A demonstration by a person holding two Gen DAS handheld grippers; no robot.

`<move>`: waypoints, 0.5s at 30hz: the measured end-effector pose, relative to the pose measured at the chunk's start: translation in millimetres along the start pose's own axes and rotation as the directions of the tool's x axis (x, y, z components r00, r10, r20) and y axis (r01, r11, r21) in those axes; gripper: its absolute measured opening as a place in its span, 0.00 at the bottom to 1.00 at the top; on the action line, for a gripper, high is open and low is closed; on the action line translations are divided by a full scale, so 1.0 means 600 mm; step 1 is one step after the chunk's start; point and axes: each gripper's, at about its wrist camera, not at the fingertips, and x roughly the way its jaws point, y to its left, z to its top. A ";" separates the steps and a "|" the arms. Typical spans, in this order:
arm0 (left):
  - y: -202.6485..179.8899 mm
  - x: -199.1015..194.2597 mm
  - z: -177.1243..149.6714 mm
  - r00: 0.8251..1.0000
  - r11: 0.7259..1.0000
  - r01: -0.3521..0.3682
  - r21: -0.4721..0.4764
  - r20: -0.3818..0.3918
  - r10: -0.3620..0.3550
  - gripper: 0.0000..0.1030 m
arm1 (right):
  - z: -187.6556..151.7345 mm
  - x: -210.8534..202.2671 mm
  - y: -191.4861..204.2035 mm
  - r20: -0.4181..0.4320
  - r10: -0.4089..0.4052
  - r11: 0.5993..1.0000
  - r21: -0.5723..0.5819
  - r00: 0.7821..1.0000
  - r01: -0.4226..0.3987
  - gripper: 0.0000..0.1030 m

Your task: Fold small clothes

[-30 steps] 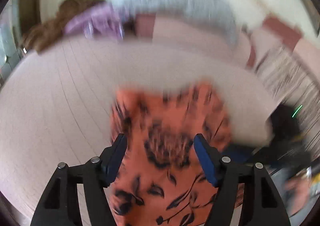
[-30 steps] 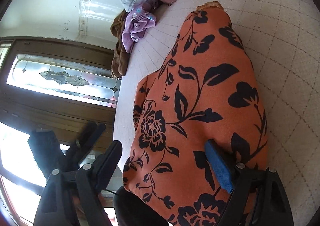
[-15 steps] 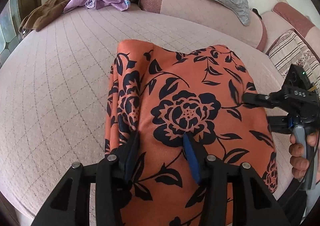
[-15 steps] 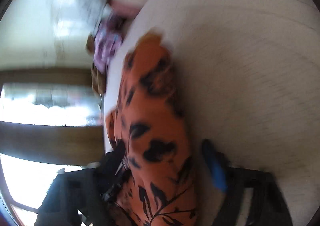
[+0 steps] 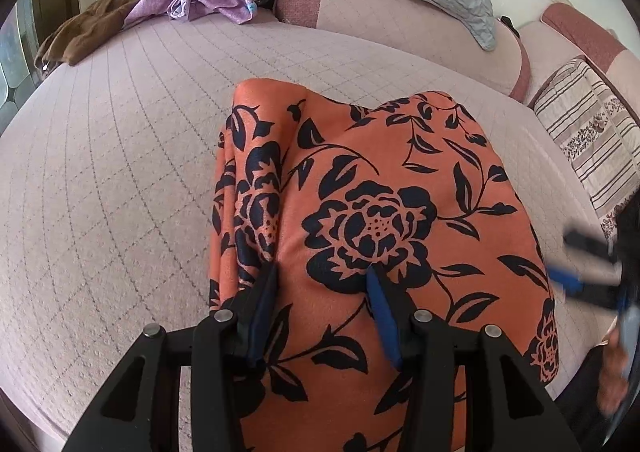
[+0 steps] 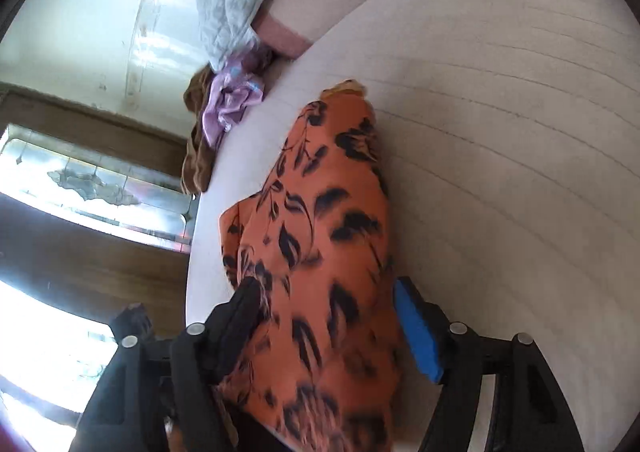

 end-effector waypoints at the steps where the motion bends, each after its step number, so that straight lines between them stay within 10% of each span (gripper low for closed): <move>1: -0.001 -0.001 -0.001 1.000 1.000 -0.001 0.000 0.001 0.001 0.47 | -0.021 -0.003 -0.013 -0.016 0.000 1.000 0.031 1.000 0.000 0.74; 4: -0.003 -0.002 0.000 1.000 1.000 -0.003 0.000 -0.003 0.003 0.47 | -0.069 0.023 -0.029 -0.109 0.014 1.000 0.013 0.994 -0.012 0.49; 8: 0.000 -0.062 0.005 1.000 0.998 0.003 -0.069 0.020 -0.002 0.47 | -0.088 0.021 0.020 -0.074 -0.070 0.989 -0.133 0.995 0.059 0.39; 11: 0.009 -0.100 -0.028 0.997 0.996 -0.015 -0.087 0.078 0.022 0.47 | -0.101 0.022 0.019 -0.070 -0.139 0.977 -0.171 0.988 0.126 0.40; 13: 0.033 -0.052 -0.075 0.995 0.988 -0.094 -0.121 -0.056 0.087 0.48 | -0.106 0.029 0.006 -0.088 -0.124 0.982 -0.155 0.988 0.110 0.49; 15: 0.060 -0.050 -0.101 1.000 0.980 -0.023 -0.200 -0.019 0.020 0.49 | -0.111 0.020 -0.002 -0.088 -0.098 0.988 -0.129 0.991 0.086 0.62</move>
